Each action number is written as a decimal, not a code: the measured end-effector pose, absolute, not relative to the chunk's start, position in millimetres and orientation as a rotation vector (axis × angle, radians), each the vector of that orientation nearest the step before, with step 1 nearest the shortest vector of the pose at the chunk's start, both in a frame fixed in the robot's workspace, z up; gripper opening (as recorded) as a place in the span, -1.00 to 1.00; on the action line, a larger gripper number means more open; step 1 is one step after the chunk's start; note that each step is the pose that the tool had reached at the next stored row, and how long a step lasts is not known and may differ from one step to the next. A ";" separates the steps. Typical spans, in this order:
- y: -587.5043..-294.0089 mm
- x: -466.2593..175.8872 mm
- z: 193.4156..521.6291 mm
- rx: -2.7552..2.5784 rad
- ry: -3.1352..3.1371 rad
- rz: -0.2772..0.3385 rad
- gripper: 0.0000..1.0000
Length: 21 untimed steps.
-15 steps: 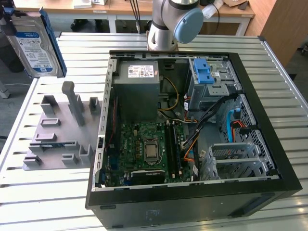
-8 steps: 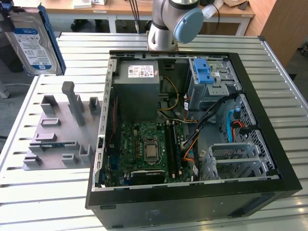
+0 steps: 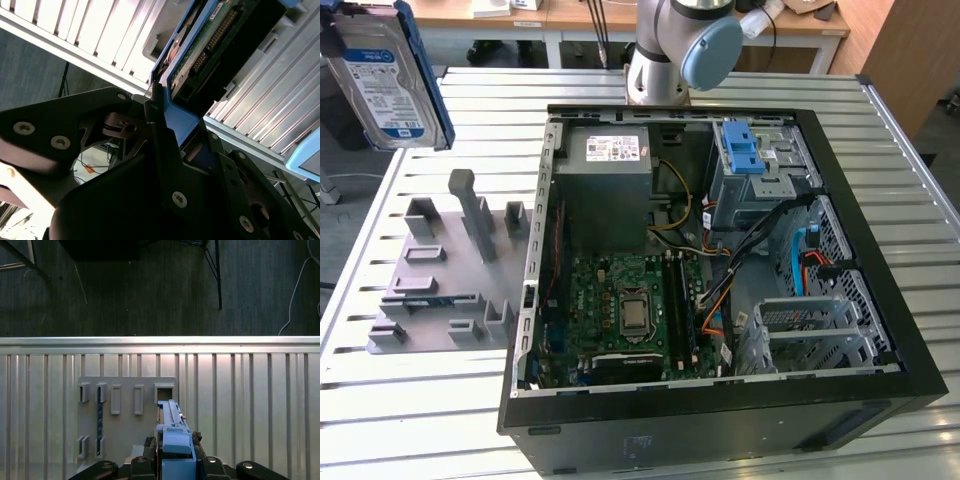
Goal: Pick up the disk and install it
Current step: 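Pick up the disk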
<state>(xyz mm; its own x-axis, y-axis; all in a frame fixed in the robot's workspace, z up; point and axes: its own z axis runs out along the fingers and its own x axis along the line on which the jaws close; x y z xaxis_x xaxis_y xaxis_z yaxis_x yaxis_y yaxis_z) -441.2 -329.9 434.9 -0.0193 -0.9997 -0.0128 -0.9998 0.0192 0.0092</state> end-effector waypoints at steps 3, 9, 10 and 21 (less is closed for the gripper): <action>-329.9 -441.2 438.2 -2.198 2.241 0.024 -0.27; -329.9 -441.2 446.2 -2.198 2.241 0.024 -0.27; -329.9 -441.2 447.4 -2.198 2.241 0.024 -0.27; -329.9 -441.2 458.5 -2.198 2.241 0.024 -0.27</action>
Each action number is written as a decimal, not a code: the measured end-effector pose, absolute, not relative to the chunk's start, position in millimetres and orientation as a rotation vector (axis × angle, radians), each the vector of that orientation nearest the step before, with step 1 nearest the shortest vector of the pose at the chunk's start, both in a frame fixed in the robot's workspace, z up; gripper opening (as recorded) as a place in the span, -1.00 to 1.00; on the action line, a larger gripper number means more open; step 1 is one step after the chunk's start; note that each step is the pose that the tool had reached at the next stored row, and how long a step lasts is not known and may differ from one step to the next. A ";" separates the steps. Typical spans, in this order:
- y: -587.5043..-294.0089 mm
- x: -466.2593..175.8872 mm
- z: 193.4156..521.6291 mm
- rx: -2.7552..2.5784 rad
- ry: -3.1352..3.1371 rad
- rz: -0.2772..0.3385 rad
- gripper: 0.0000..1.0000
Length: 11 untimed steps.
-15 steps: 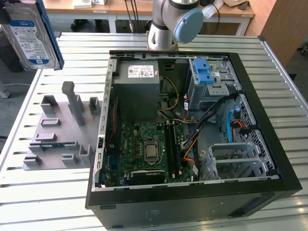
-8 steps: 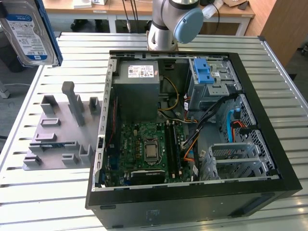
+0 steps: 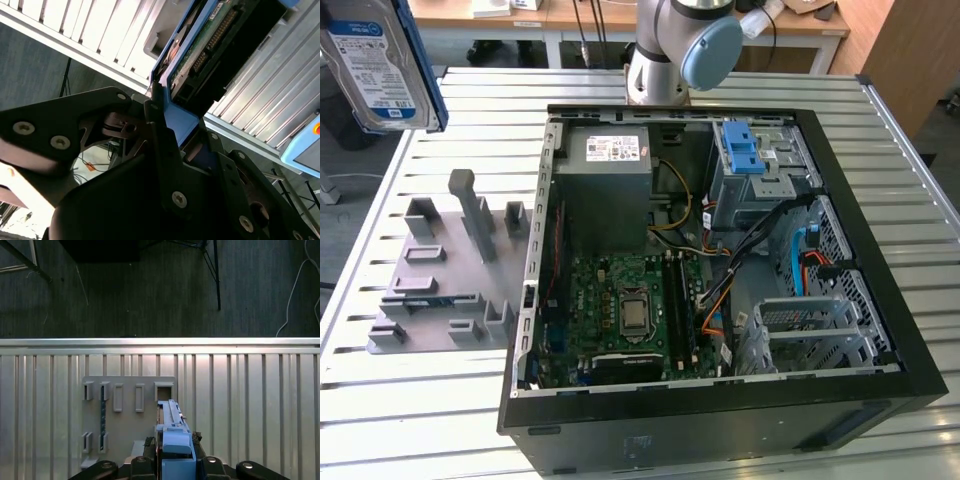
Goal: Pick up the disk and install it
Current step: 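Pick up the disk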
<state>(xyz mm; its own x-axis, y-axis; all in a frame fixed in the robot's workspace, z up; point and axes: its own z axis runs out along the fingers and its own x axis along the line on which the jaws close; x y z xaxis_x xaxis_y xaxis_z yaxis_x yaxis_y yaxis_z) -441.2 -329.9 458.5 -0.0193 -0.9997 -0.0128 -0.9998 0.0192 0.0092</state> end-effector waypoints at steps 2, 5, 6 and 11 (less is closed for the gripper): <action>-329.9 -441.2 460.7 -2.198 2.241 0.024 -0.27; -329.9 -441.2 465.0 -2.198 2.241 0.024 -0.27; -329.9 -441.2 466.4 -2.198 2.241 0.024 -0.27; -329.9 -441.2 471.3 -2.198 2.241 0.024 -0.27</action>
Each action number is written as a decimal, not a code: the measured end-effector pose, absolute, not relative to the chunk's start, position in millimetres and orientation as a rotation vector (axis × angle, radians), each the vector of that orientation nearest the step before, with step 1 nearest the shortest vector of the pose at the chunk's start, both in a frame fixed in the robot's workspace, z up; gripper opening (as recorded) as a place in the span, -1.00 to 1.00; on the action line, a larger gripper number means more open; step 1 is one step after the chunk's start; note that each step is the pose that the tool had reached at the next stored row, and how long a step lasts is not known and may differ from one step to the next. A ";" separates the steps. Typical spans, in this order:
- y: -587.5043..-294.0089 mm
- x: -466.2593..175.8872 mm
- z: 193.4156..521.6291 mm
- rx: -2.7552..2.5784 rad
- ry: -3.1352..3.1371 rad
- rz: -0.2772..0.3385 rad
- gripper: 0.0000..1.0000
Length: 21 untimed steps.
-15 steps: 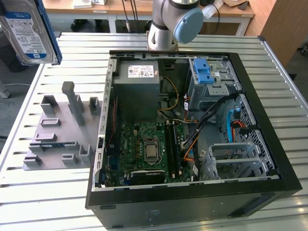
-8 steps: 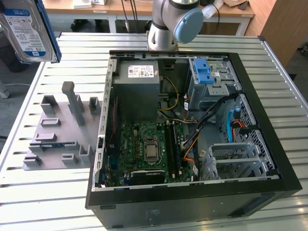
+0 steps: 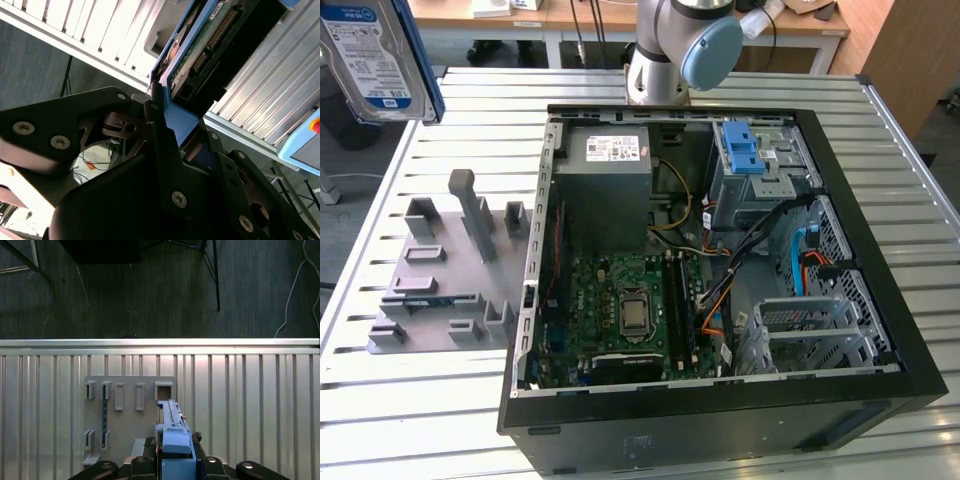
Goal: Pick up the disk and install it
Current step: 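Pick up the disk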
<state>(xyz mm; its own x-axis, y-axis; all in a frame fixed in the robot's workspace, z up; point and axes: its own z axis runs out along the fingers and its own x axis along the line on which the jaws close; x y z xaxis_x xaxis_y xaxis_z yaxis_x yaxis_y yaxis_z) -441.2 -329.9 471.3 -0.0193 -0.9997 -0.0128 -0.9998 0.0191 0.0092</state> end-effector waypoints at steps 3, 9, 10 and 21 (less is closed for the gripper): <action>-329.9 -441.2 473.8 -2.198 2.241 0.024 -0.27; -329.9 -441.2 479.3 -2.198 2.241 0.024 -0.27; -329.9 -441.2 479.4 -2.198 2.241 0.024 -0.27; -329.9 -437.4 479.6 -2.198 2.241 0.024 -0.27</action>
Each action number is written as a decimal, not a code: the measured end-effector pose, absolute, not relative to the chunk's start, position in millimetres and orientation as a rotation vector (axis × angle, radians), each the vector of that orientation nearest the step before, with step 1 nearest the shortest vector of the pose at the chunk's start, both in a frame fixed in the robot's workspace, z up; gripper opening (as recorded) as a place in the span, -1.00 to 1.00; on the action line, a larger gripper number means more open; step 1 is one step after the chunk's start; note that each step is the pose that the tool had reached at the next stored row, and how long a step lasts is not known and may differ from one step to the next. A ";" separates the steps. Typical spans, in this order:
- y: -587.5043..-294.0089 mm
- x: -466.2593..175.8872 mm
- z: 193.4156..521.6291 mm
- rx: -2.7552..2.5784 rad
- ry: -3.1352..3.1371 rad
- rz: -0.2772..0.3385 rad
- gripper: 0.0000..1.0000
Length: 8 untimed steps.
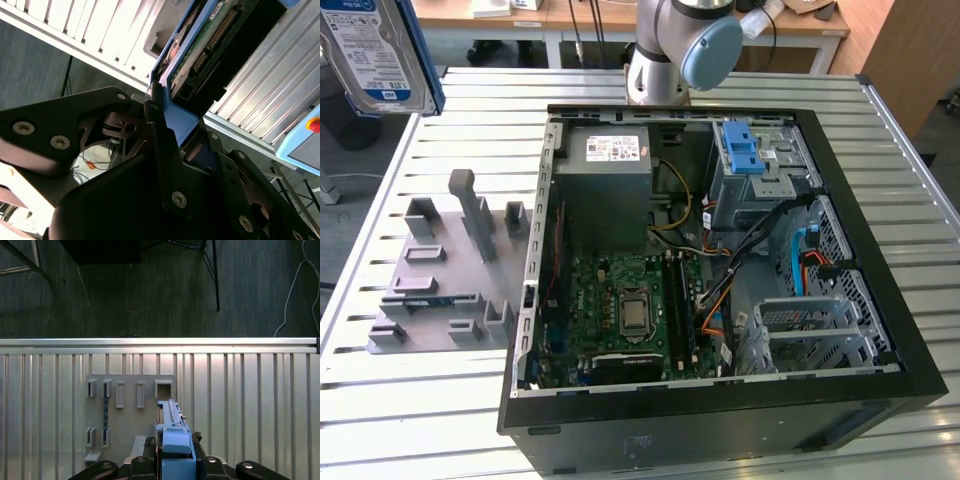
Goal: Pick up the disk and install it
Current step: 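Pick up the disk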
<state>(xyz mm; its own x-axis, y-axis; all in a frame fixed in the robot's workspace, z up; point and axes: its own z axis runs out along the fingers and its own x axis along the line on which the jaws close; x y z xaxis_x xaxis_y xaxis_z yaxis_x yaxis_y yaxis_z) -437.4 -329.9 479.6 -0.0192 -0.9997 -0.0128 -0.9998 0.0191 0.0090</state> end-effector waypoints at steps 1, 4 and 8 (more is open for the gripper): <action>-329.9 -436.5 479.6 -2.198 2.241 0.024 -0.27; -329.9 -433.9 479.6 -2.198 2.241 0.024 -0.27; -329.9 -431.2 479.6 -2.198 2.241 0.024 -0.27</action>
